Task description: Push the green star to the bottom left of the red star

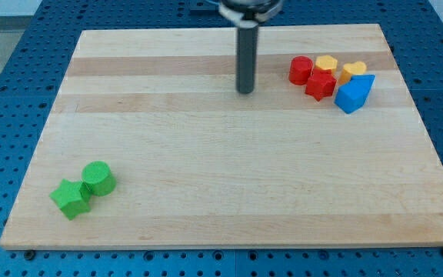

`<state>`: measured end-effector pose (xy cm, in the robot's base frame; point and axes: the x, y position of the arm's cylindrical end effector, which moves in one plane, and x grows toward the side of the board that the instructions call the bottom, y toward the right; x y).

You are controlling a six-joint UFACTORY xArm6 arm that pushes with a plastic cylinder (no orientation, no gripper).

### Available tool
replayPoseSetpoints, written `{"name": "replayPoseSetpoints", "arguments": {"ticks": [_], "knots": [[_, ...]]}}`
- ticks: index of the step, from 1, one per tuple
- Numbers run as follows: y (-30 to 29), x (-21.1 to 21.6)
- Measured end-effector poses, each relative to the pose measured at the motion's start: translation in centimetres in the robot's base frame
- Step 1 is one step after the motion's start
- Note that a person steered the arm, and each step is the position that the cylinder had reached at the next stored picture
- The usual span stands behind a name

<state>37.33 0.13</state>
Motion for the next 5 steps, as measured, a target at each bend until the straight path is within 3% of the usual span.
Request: {"name": "replayPoseSetpoints", "arguments": {"ticks": [2,5], "knots": [[-11.0,6.1],[-24.3,10.5]]}}
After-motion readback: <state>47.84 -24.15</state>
